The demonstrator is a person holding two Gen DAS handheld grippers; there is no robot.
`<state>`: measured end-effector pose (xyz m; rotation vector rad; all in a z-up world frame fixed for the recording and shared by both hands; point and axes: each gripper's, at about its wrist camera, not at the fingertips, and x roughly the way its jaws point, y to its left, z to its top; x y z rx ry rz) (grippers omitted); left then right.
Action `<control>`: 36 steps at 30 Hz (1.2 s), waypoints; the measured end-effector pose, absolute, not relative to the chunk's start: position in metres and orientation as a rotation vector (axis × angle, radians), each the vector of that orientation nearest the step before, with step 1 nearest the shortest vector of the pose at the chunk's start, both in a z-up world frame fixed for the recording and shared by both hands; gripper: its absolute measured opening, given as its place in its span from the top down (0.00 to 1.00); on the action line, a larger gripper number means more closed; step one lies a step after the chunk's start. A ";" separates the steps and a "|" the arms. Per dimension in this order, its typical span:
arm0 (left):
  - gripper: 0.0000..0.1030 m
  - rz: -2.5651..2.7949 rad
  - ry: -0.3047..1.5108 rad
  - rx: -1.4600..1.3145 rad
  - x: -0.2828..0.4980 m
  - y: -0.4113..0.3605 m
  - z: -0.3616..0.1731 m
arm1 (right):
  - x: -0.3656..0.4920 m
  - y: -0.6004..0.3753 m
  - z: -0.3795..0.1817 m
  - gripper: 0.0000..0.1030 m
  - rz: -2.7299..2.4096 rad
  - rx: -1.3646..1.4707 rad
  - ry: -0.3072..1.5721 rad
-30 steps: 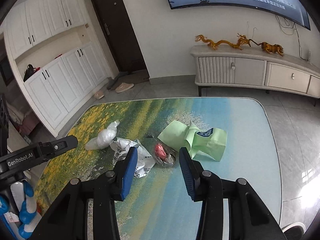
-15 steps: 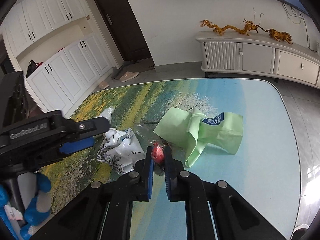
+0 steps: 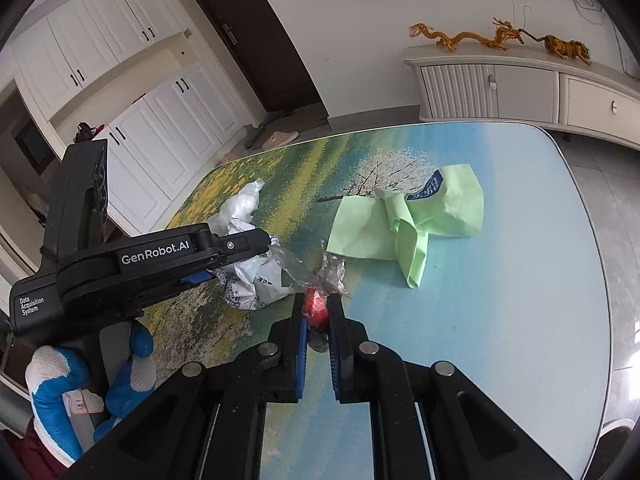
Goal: Collect trash
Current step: 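Grasp the white newspaper wrapper with the left tool while the right tool grasps the small red wrapper, then carry the newspaper wrapper and red wrapper over the white bin with both tools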
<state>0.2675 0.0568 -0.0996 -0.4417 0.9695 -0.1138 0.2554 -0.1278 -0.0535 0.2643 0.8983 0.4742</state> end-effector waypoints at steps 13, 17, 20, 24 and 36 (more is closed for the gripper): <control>0.66 -0.154 0.858 -0.470 0.195 0.086 -0.040 | 0.181 -0.122 -0.003 0.91 0.422 0.267 0.802; 0.66 -0.184 0.816 -0.460 0.176 0.084 -0.019 | 0.162 -0.131 0.014 0.91 0.376 0.273 0.764; 0.66 -0.212 0.789 -0.454 0.163 0.080 -0.006 | 0.150 -0.140 0.025 0.91 0.344 0.283 0.734; 0.66 -0.250 0.763 -0.450 0.149 0.072 0.010 | 0.135 -0.157 0.038 0.91 0.303 0.292 0.693; 0.66 -0.404 0.735 -0.405 0.119 0.022 0.040 | 0.084 -0.228 0.055 0.91 0.129 0.354 0.594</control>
